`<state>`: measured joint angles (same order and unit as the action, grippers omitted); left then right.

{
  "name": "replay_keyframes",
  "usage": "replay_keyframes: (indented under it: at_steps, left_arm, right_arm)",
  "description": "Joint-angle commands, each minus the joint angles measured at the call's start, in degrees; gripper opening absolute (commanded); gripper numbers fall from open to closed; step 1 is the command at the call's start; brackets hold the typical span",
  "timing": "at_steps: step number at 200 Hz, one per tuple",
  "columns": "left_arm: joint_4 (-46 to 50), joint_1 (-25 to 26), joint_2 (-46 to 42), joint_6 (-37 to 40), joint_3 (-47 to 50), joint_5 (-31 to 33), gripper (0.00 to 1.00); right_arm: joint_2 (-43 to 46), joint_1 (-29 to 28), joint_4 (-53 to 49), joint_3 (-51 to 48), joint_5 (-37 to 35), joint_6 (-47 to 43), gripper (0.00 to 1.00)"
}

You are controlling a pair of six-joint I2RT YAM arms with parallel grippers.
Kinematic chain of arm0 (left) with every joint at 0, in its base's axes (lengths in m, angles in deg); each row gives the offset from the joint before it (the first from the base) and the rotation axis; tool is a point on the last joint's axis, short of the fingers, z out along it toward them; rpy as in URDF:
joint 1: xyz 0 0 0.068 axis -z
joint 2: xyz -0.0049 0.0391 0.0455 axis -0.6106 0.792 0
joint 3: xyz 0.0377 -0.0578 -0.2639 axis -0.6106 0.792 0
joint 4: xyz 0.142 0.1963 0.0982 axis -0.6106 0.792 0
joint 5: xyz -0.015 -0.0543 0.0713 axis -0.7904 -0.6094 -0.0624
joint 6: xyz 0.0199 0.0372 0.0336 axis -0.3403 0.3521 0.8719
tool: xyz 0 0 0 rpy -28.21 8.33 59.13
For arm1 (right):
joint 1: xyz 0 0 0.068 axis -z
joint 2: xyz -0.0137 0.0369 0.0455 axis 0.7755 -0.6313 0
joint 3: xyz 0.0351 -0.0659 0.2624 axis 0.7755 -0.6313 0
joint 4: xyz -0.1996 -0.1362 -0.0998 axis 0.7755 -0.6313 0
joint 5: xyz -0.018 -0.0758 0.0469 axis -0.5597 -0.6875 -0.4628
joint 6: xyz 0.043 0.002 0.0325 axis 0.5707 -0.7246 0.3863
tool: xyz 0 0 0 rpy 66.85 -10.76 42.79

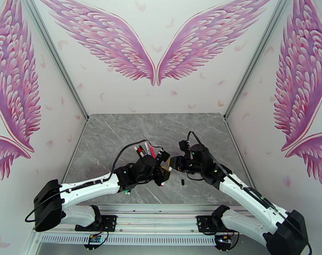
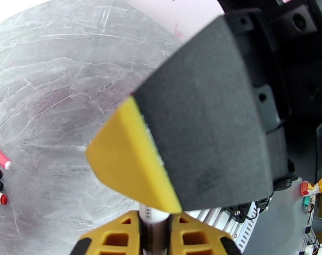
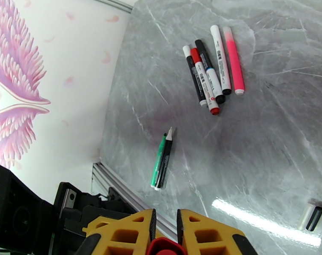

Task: Open the pen caps

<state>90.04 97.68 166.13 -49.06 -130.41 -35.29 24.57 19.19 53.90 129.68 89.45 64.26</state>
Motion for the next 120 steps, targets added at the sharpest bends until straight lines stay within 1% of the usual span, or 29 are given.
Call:
replay_keyframes:
  at_steps: [1,16,27,76,95,120]
  left_arm:
    - [0.1,0.1,0.7,-0.7,-1.8,-0.7,0.25]
    - [-0.8,0.1,0.9,-1.1,-1.4,-1.3,0.32]
    - [-1.4,0.2,1.1,-1.4,-1.0,-1.3,0.35]
    - [-2.8,-0.4,2.5,-3.0,-0.3,-1.8,0.38]
    - [-3.4,-0.7,3.0,-3.7,0.0,-2.3,0.38]
    - [-4.2,-1.0,2.9,-4.6,0.3,-2.7,0.31]
  right_arm:
    - [1.2,0.2,-1.5,0.6,-1.7,-1.0,0.18]
    - [1.5,0.2,-1.1,0.6,-1.0,-0.7,0.17]
    - [1.6,0.2,-0.8,0.6,-0.5,-0.3,0.17]
    - [2.3,0.2,0.1,0.4,1.3,0.7,0.17]
    - [2.4,0.2,0.4,0.3,2.0,0.9,0.17]
    - [2.4,0.2,1.1,0.0,2.6,1.3,0.17]
